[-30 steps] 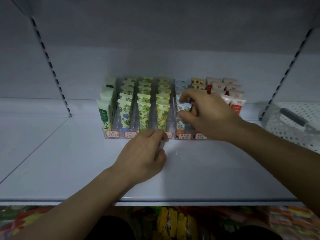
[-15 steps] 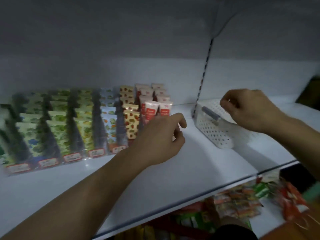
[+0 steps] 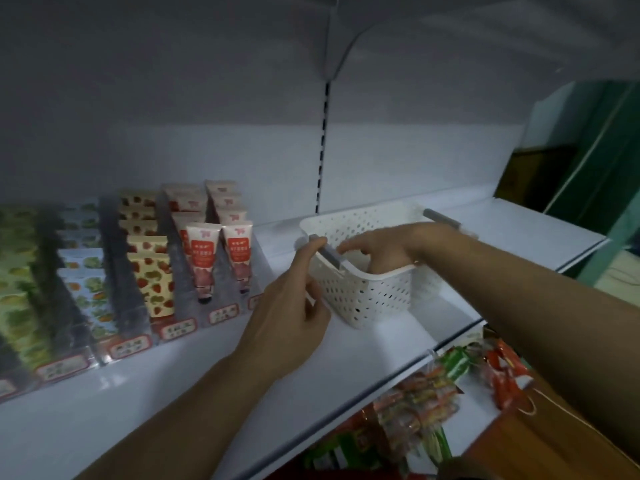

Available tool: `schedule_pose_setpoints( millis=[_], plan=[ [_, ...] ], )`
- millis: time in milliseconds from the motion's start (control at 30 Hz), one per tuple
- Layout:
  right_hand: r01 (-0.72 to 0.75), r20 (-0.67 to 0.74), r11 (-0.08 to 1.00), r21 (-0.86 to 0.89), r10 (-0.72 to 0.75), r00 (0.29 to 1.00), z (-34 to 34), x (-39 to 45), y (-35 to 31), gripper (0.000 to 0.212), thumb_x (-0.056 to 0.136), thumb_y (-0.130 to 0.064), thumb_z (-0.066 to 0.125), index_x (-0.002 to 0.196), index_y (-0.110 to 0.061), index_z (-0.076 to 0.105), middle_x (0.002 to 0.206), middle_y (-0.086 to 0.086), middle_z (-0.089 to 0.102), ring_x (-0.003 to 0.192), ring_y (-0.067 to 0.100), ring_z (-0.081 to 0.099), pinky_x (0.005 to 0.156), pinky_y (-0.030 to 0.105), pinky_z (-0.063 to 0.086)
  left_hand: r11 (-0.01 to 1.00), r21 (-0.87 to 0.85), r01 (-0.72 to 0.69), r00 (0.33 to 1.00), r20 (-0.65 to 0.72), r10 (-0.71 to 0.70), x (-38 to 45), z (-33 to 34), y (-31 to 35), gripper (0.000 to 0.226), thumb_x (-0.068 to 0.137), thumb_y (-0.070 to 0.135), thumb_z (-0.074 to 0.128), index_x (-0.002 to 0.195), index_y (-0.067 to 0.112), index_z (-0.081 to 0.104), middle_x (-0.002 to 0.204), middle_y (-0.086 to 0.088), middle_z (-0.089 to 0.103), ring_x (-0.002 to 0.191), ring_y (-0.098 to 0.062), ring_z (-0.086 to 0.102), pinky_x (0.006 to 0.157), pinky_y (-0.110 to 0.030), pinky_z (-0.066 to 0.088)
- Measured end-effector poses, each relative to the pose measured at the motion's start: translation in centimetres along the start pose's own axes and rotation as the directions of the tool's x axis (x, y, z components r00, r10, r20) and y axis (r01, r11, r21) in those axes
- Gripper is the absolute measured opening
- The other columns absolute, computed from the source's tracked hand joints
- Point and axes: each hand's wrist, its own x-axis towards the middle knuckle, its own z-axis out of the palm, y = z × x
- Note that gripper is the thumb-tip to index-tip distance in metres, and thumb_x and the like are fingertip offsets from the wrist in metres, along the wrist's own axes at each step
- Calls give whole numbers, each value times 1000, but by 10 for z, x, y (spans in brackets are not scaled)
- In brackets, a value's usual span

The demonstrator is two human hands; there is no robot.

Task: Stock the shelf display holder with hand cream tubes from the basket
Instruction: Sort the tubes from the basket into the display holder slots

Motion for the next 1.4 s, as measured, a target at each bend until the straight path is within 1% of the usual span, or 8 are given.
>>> schedule_pose_setpoints(
  millis=[233,533,667,800,1000,1133,1267,1400],
  plan=[
    [148,-42,989,22,-147,988,12,29,0,38,91,-24,60,128,-25,51,126,1,62,114,26,60,99,51,50,999,-24,27,1000,12,-27,2,-1,2,85,90,9,63,145,56,19,89,7,61,67,-12,63,65,-46,57],
    [201,-265,971,131,-161,951,4,19,0,31,84,-4,62,110,-21,68,104,0,70,96,20,64,83,34,54,991,-129,22,1000,-13,-24,5,-1,-1,68,96,3,52,140,53,34,93,4,65,74,-14,67,73,-46,58],
    [298,-703,907,298,-3,712,-26,-2,-2,22,101,-12,50,105,-7,71,96,3,70,73,8,57,68,23,43,895,-446,22,996,-72,-61,7,1,1,40,106,14,40,128,46,50,94,3,73,85,-19,74,76,-39,59],
    [531,-853,757,380,64,518,-46,-30,-22,27,101,-16,53,86,-9,74,60,-2,60,49,12,50,48,23,38,730,-682,40,987,-88,-136,6,-2,17,23,105,32,41,125,32,53,90,-4,73,80,-25,75,70,-32,59],
    [530,-778,807,261,-150,610,-29,-36,-59,18,98,-19,63,87,-13,76,73,0,73,59,18,69,56,30,58,638,-766,80,993,5,-119,7,-10,17,39,98,48,40,108,15,59,85,-8,70,63,-24,64,58,-36,53],
    [462,-709,717,521,63,703,-24,-22,-50,25,102,-27,55,95,-7,68,79,11,71,59,22,69,53,30,55,737,-670,85,987,-44,-154,7,-13,10,23,109,22,38,105,7,55,73,-2,61,54,-17,50,53,-29,44],
    [14,-181,949,314,46,982,-14,-7,-30,21,94,-23,66,112,-14,63,101,7,71,81,21,70,63,31,60,705,-685,183,967,-5,-257,8,-11,9,21,109,19,38,101,10,55,74,-5,65,55,-21,53,51,-30,47],
    [8,18,983,182,-12,1000,9,8,-27,39,89,-29,67,127,-26,59,119,2,68,103,25,69,88,46,60,648,-712,270,954,108,-279,5,-3,11,23,109,19,39,108,6,57,80,-14,69,67,-26,67,67,-42,61]
  ],
)
